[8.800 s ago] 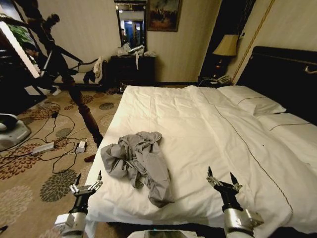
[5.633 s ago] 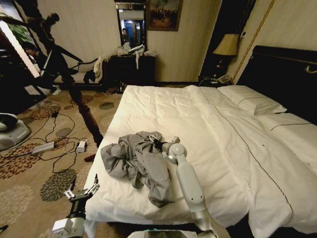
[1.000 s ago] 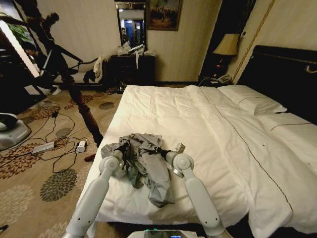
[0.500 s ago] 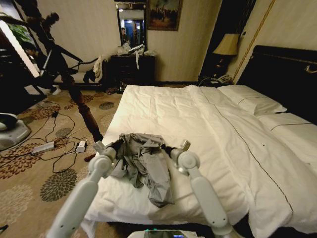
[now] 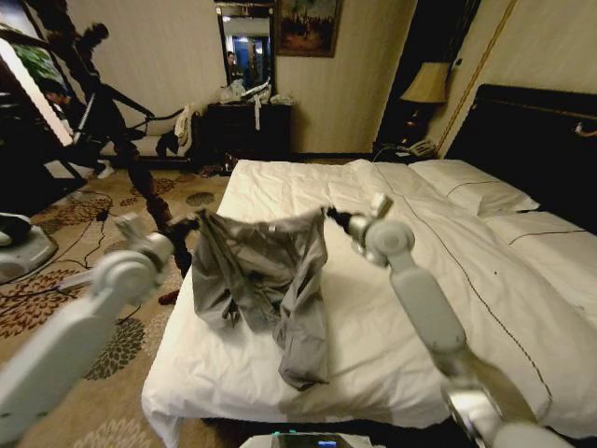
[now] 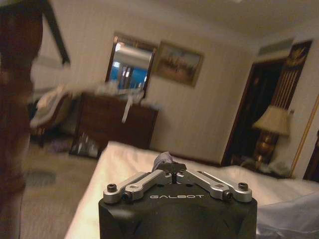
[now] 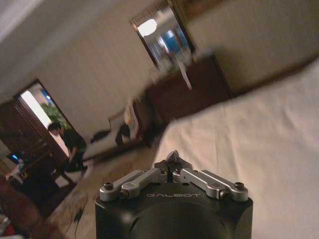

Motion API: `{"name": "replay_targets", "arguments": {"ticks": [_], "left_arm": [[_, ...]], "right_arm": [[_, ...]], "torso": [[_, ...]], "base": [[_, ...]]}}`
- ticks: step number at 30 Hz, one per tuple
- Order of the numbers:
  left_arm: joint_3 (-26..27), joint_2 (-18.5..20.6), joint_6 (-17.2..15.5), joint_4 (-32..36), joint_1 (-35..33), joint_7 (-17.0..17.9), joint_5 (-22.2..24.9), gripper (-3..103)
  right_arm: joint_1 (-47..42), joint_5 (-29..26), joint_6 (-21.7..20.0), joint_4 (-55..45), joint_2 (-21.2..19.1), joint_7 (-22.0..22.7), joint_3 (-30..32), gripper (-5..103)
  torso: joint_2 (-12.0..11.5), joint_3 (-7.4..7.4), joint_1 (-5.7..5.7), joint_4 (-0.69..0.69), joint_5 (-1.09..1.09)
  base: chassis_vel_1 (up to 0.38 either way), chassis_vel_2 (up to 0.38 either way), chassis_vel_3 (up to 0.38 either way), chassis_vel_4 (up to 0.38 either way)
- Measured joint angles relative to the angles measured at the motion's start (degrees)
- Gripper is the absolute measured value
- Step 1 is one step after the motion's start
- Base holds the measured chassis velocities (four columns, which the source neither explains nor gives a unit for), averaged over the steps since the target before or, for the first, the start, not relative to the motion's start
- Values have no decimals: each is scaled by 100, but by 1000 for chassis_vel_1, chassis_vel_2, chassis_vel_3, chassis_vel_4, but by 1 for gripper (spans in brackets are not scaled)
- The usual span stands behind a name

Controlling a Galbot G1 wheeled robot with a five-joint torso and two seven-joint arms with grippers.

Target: Pick up the clothes from the bed and hang them on the clothes hanger.

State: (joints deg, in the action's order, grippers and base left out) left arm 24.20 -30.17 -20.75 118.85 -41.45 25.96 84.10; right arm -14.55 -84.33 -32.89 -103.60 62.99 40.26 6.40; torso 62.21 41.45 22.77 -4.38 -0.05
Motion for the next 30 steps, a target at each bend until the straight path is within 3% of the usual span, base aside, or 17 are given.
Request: {"name": "replay_targets", "arguments": {"ticks": [2, 4, 11, 15, 18, 20, 22, 23, 27, 30], "left_arm": [[-120, 264, -39, -137, 590, -41, 285, 0], [-249, 477, -61, -257, 1096, -81, 498, 0], [-226, 1091, -92, -242, 1869, -152, 978, 0], [67, 1396, -69, 124, 1692, -111, 1192, 0], [869, 1717, -29, 719, 1005, 27, 1374, 0], [1142, 1771, -29, 863, 830, 98, 1463, 0], [1745, 1871, -37, 1116, 598, 254, 1801, 0], [1745, 1871, -37, 1116, 598, 254, 1801, 0], [2300, 1995, -44, 1073, 545, 288, 2258, 0], [2452, 2028, -44, 1050, 552, 321, 2418, 0]], "right_arm": [[471, 16, 3, 113, -175, -96, -83, 0], [820, 17, 5, 190, -282, -161, -144, 0], [1592, -292, 20, 167, -662, -285, -147, 0], [1687, -764, 21, -175, -924, -210, 15, 0], [1576, -1495, 27, -768, -1233, -16, 332, 0], [1530, -1680, 27, -927, -1307, 40, 441, 0], [1261, -2150, 27, -1551, -1788, 69, 852, 0], [1261, -2150, 27, -1551, -1788, 69, 852, 0], [755, -2435, 117, -2238, -2960, -210, 1441, 0], [706, -2552, 138, -2282, -3138, -259, 1587, 0]], "torso": [[0, 0, 0, -14, 5], [0, 0, 0, -15, 7], [0, 0, 0, -4, 5], [0, -1, -1, -9, 5], [0, -1, -1, -10, 7], [0, -1, -1, -7, 7], [0, -2, -2, -4, 7], [0, -2, -2, -4, 7], [0, -3, -3, -16, 9], [0, -3, -3, -15, 10]], "base": [[0, 0, 0, 0], [0, 0, 0, 0], [0, 0, 0, 0], [0, 0, 0, 0], [0, 0, 0, 0], [0, 0, 0, 0], [0, 0, 0, 0], [0, 0, 0, 0], [0, 0, 0, 0], [0, 0, 0, 0]]}}
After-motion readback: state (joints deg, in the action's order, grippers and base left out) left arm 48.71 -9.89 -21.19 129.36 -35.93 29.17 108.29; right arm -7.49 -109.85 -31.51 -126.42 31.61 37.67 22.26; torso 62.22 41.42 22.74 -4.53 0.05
